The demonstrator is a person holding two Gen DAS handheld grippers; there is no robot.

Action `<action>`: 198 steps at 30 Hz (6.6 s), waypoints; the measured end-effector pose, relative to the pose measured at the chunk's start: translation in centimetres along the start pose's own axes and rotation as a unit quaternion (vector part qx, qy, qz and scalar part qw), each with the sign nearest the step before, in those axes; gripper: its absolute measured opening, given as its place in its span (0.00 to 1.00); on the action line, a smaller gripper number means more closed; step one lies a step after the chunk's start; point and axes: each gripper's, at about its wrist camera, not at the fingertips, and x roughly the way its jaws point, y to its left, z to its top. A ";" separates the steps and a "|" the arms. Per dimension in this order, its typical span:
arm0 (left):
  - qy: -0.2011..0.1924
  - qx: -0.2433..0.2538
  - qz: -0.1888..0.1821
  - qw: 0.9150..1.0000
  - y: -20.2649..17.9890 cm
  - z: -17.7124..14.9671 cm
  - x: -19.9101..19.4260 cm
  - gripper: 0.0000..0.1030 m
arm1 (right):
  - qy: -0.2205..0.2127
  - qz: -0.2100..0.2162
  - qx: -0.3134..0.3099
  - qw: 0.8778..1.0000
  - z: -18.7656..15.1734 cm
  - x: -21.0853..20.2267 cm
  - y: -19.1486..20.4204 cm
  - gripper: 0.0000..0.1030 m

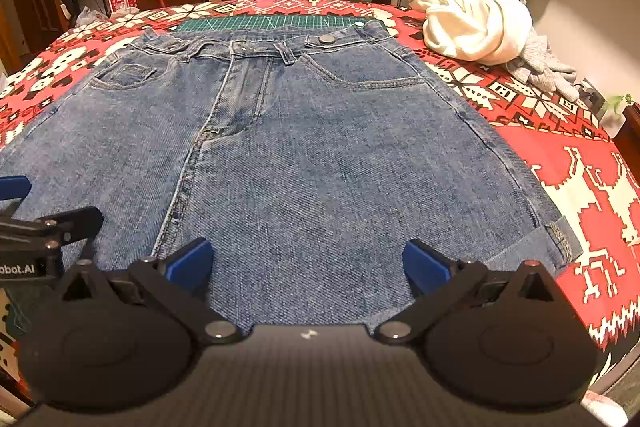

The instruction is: Fold clothes

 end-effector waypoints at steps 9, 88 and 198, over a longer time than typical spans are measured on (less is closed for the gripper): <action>-0.019 0.003 0.000 1.000 -0.1 -0.5 -0.2 1.00 | -0.002 0.002 0.000 1.000 0.0 0.0 -0.1 0.99; 0.022 -0.430 -0.195 0.881 22.0 -5.5 -3.9 0.41 | -0.009 0.001 0.000 1.000 -0.3 0.0 0.0 0.99; 0.102 -0.220 -0.227 0.943 12.8 -2.0 -4.6 0.34 | 0.006 0.205 0.325 0.923 -4.3 -3.1 -14.4 0.39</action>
